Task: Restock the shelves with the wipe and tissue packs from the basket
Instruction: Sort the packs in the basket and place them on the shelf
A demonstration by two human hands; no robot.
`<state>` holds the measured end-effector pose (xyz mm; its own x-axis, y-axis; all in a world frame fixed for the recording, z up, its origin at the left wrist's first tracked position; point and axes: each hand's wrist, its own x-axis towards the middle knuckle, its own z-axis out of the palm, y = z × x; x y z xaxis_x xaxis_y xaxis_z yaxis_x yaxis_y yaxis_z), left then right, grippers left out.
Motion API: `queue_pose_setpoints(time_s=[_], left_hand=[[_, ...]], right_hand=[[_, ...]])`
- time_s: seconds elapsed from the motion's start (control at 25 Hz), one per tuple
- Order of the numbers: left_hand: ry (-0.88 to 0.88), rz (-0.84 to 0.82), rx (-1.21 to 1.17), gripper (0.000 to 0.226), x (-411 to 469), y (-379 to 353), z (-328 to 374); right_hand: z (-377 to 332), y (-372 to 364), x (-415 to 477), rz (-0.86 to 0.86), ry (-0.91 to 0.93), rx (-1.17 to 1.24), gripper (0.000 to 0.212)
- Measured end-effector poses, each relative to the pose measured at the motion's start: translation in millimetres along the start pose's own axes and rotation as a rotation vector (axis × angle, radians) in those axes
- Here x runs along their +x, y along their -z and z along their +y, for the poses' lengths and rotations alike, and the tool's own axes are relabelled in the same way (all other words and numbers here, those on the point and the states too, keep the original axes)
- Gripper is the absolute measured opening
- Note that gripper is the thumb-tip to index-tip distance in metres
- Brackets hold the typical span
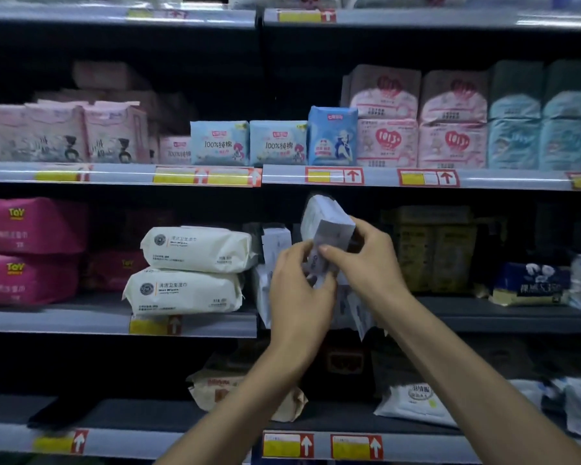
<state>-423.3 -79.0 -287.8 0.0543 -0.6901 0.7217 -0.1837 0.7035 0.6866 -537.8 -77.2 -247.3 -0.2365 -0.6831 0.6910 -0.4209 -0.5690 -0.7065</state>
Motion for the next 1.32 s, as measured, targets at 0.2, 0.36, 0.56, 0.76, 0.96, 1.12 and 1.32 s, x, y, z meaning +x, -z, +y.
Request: queue_pose_setpoints(time_s=[0.2,0.36,0.56,0.76,0.96,1.12,1.32], left_hand=[[0.262,-0.313,0.192,0.043,10.7,19.3,-14.1],[0.286,-0.301,0.185,0.029,-16.4,38.2,-36.9],[0.239,-0.369,0.158,0.032,-21.4,55.9,-44.3],[0.059,-0.477,0.444,0.071,-35.0,71.0,-36.3],[-0.078,-0.67,0.758,0.108,-56.0,71.4,-21.0],[-0.122,-0.73,0.881,0.113,-78.1,67.8,-18.5],[-0.047,-0.819,0.86,0.113,-122.8,66.6,-54.3]], right_hand=[[39.0,-19.0,29.4,-0.159,-0.042,-0.319,0.055],[47.2,-7.4,23.2,-0.16,-0.038,-0.335,0.071],[32.8,15.9,-6.5,-0.182,-0.054,-0.374,0.081],[12.7,55.4,-61.1,-0.24,-0.041,-0.462,0.079],[22.5,81.2,-101.1,-0.545,-0.092,-0.894,0.121],[47.7,95.9,-123.5,-0.646,-0.14,-0.994,0.136],[79.9,105.5,-169.4,-0.814,-0.222,-0.972,0.145]])
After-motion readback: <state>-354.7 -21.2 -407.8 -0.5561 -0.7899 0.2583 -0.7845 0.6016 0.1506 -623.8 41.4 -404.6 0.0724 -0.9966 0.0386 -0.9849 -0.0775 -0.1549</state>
